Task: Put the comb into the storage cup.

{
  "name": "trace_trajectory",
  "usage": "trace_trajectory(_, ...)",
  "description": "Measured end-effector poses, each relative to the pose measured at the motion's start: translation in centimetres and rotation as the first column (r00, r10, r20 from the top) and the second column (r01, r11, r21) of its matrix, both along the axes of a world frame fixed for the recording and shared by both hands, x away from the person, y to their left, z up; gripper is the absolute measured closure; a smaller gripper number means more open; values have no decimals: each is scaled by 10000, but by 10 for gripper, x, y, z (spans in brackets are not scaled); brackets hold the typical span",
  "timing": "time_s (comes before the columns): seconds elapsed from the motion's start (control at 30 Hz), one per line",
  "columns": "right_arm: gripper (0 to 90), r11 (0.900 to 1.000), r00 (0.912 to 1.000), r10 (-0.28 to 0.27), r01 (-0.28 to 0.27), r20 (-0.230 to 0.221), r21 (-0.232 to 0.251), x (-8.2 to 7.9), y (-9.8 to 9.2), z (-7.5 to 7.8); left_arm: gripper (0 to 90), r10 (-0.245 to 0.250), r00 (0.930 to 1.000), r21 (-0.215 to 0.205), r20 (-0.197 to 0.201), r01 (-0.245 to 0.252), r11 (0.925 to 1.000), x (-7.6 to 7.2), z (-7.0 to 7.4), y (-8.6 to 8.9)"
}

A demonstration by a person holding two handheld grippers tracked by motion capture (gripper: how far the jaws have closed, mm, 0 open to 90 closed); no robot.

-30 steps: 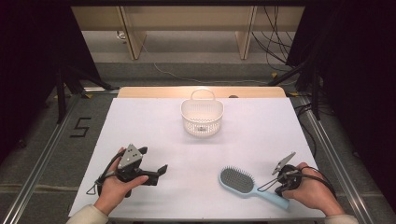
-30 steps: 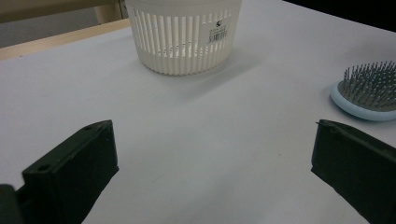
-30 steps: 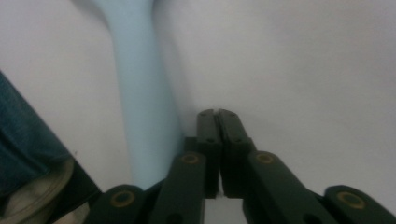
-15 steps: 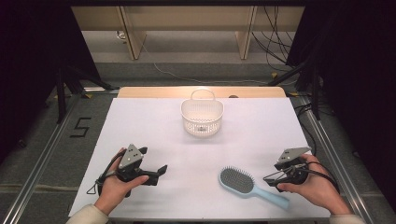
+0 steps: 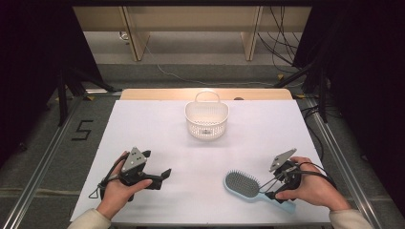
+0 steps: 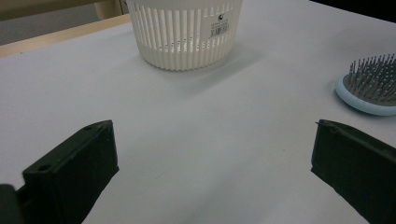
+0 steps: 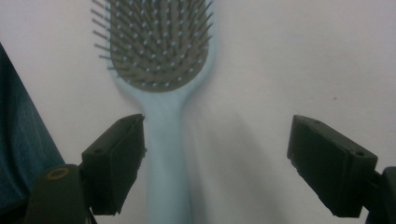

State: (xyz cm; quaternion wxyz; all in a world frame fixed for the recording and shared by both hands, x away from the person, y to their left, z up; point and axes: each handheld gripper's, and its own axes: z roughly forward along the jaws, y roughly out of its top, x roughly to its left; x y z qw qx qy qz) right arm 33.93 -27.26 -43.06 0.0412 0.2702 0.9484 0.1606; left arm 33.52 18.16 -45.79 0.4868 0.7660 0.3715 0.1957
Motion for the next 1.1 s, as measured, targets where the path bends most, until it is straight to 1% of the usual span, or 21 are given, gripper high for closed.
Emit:
trace_trajectory(0.07,203,9992,9993,189,-200,-318,-352,1,6,-3,0,-1,10000,0,7,1,10000,0,0,0)
trace_trajectory(0.2,216,9957,9963,435,-494,-746,-788,1,15,-7,0,-14,10000,-1,11,14,10000,0,0,0)
trace_trajectory(0.23,220,9950,9960,387,-459,-810,-883,1,17,-7,0,-16,10000,-2,8,16,10000,0,0,0)
trace_trajectory(0.27,223,9928,9948,541,-628,-858,-1022,2,18,-8,0,-15,10000,-11,7,15,10000,0,0,0)
trace_trajectory(0.33,232,9895,9934,615,-735,-972,-1246,2,22,-9,0,-20,10000,-12,8,20,10000,0,0,0)
trace_trajectory(0.4,244,9839,9918,758,-911,-1024,-1539,4,25,-12,0,-27,10000,-16,15,27,10000,0,0,0)
trace_trajectory(0.47,262,9796,9912,793,-972,-1059,-1760,4,28,-14,0,-25,10000,-19,14,25,10000,0,0,0)
trace_trajectory(0.5,264,9782,9913,637,-848,-1149,-1895,3,31,-14,0,-30,10000,-26,16,30,10000,0,0,0)
trace_trajectory(0.53,273,9761,9913,758,-959,-1079,-1952,4,32,-15,0,-32,10000,-29,13,32,10000,0,0,0)
trace_trajectory(0.57,287,9762,9915,756,-953,-1061,-1950,5,33,-16,0,-46,10000,-19,19,46,10000,0,0,0)
trace_trajectory(0.67,304,9724,9920,729,-936,-1027,-2137,5,37,-17,0,-50,10000,-23,22,50,10000,0,0,-1)
trace_trajectory(0.73,340,9691,9912,767,-996,-1081,-2256,5,39,-19,0,-47,10000,-31,21,47,10000,0,0,-1)
trace_trajectory(0.97,380,9653,9908,630,-910,-1197,-2449,6,44,-23,0,-72,10000,-55,27,73,10000,0,0,-1)
trace_trajectory(1.1,424,9615,9900,713,-1008,-1221,-2555,6,45,-22,0,-77,10000,-43,31,77,10000,0,0,-1)
